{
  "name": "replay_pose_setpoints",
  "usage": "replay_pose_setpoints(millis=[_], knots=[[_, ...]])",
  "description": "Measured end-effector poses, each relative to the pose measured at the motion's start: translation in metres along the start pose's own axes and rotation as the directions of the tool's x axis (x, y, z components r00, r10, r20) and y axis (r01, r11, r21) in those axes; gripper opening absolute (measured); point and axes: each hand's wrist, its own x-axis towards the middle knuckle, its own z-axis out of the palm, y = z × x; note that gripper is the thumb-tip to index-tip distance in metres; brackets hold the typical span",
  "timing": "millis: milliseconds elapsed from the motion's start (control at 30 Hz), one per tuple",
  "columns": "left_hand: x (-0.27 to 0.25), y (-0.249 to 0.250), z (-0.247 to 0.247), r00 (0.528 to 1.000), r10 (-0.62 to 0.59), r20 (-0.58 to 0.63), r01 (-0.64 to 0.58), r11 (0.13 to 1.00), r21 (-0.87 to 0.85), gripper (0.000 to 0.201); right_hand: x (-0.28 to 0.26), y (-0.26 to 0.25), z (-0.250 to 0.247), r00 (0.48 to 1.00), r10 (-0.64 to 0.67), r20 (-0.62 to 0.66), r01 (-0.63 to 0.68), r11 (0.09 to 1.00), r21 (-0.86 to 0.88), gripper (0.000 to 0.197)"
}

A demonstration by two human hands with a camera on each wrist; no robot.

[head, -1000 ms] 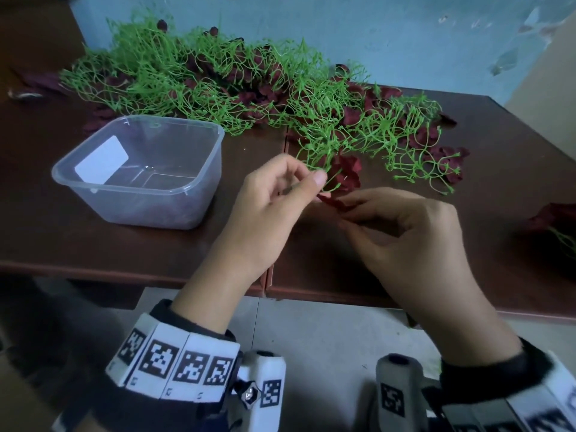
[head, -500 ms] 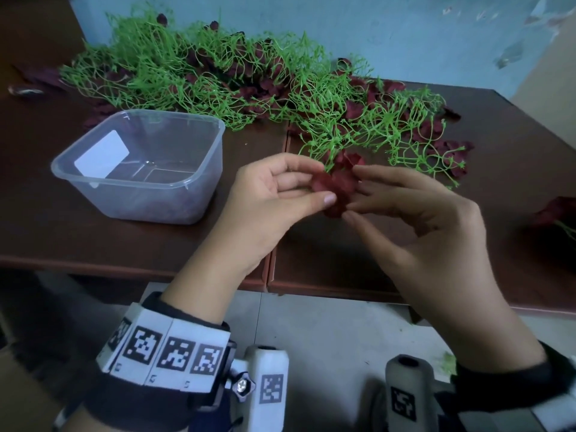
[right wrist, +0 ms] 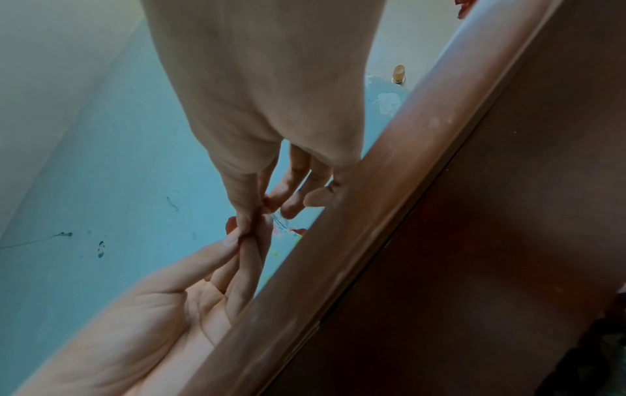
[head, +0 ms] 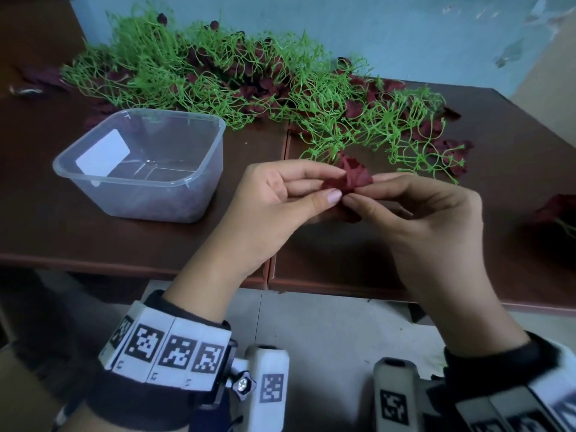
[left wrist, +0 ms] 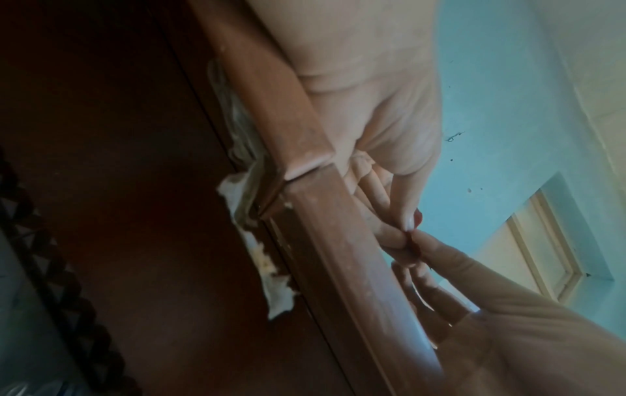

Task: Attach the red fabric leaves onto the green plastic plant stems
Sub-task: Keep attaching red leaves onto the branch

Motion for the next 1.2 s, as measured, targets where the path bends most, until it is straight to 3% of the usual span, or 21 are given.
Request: replay_pose_setpoints(millis=[200, 300, 700, 1000, 1200], knots=[[-0.001, 0.0, 0.0, 0.997, -0.033, 0.067, 0.034, 0.999, -0.012, 0.024, 0.0, -0.002, 0.0, 0.999, -0.032, 0.039, 0.03, 0.998, 0.053, 0.016], [-0.002, 0.001, 0.0, 0.997, -0.034, 0.074, 0.034, 0.999, 0.002, 0.024, 0.0, -0.002, -0.002, 0.998, -0.042, 0.04, 0.042, 0.999, -0.004, 0.014], [0.005, -0.005, -0.002, 0.989, -0.048, -0.139, 0.04, 0.997, -0.06, 0.019, 0.001, -0.006, -0.002, 0.996, -0.08, -0.038, 0.074, 0.987, -0.139, 0.005], [0.006, -0.01, -0.001, 0.985, -0.026, -0.171, 0.036, 0.998, 0.058, 0.021, -0.005, -0.009, 0.0, 0.997, -0.078, 0.004, 0.078, 0.987, -0.139, 0.015], [0.005, -0.007, -0.002, 0.992, 0.0, -0.128, 0.003, 1.0, 0.029, 0.029, -0.008, -0.009, 0.006, 0.997, -0.045, 0.064, 0.053, 0.99, -0.13, 0.013]])
